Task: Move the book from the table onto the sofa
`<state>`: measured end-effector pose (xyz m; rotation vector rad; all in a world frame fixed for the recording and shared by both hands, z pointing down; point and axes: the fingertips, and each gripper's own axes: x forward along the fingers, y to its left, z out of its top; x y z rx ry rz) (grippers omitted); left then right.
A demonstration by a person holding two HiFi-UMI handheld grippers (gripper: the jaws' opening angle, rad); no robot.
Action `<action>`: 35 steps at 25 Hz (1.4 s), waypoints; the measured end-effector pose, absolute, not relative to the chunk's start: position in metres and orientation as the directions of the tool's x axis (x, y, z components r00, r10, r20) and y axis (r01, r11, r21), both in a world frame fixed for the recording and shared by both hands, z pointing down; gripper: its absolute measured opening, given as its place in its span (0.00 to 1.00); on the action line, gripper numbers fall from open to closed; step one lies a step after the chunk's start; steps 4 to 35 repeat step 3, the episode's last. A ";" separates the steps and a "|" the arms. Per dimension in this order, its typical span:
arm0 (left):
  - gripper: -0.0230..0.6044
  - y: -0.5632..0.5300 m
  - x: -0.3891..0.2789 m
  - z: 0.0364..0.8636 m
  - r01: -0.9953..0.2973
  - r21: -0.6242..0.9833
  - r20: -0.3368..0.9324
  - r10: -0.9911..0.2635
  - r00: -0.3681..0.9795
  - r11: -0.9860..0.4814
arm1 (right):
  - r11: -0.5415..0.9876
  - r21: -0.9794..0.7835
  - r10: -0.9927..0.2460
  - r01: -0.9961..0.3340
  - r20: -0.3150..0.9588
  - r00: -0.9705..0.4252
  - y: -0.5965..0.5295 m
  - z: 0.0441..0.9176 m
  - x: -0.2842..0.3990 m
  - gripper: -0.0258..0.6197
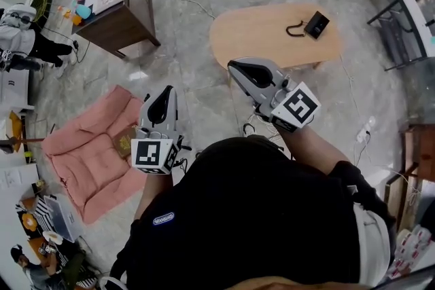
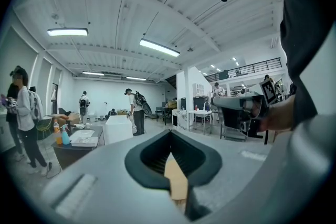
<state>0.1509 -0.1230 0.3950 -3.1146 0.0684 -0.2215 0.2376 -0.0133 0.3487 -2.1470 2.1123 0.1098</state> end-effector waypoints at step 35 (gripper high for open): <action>0.04 -0.120 0.149 0.397 -0.048 -0.020 0.141 -0.050 0.989 -0.999 | -0.020 -0.040 -0.990 -0.999 -0.141 0.025 -0.009 0.350 0.238 0.09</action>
